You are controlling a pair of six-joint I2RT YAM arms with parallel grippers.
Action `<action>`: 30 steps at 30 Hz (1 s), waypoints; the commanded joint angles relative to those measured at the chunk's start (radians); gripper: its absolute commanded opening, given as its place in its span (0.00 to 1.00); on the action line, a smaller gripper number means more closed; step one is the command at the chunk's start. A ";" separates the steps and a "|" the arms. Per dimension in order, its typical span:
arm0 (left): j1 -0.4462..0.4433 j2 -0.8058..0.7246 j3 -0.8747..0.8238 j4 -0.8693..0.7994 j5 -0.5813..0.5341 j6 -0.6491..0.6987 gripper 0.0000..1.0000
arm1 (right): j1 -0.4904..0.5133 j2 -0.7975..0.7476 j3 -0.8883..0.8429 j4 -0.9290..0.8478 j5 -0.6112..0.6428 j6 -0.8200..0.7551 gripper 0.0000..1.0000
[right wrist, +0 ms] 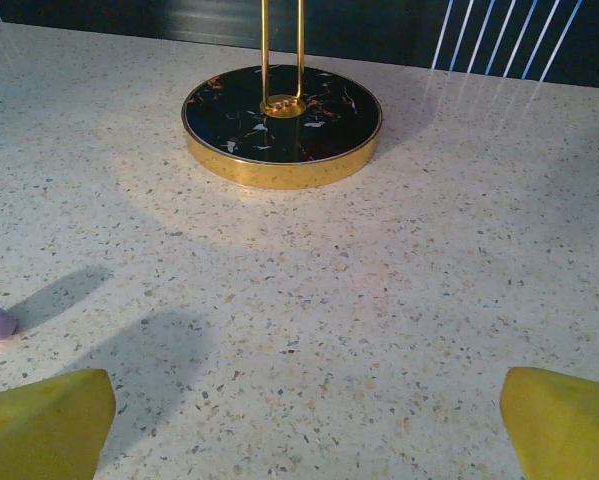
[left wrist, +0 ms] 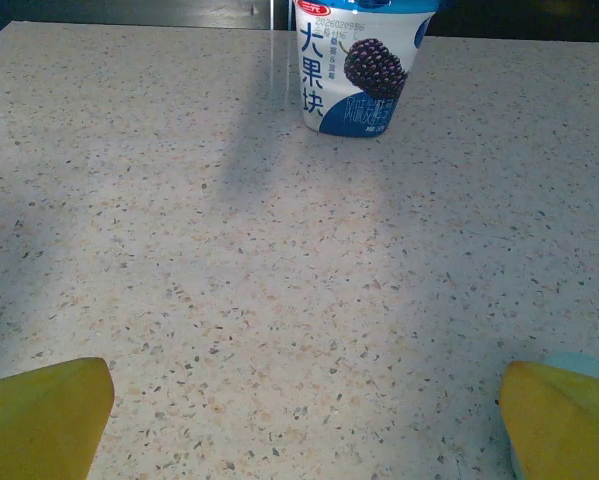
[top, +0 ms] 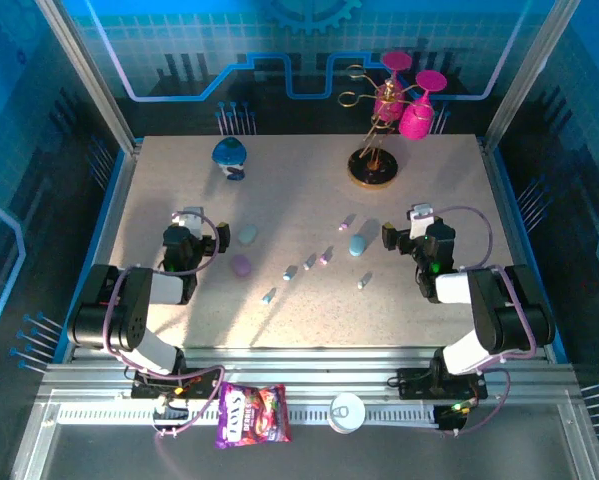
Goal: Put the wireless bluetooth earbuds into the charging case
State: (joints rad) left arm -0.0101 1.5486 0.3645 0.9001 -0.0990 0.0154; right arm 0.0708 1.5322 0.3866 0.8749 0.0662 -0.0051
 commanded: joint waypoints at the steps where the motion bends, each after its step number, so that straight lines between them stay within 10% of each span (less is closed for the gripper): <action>1: 0.005 0.004 0.021 0.020 0.021 -0.015 0.99 | -0.003 0.009 0.011 0.018 -0.013 -0.016 1.00; 21: 0.004 -0.010 0.001 0.042 0.030 -0.009 0.99 | 0.007 -0.002 -0.001 0.033 0.009 -0.021 1.00; 30: -0.091 -0.396 -0.004 -0.269 -0.063 0.089 0.99 | 0.066 -0.280 0.056 -0.287 0.108 -0.017 1.00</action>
State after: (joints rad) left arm -0.0570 1.2678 0.3450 0.7677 -0.1139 0.0452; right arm 0.1059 1.3231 0.3954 0.7235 0.1188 -0.0204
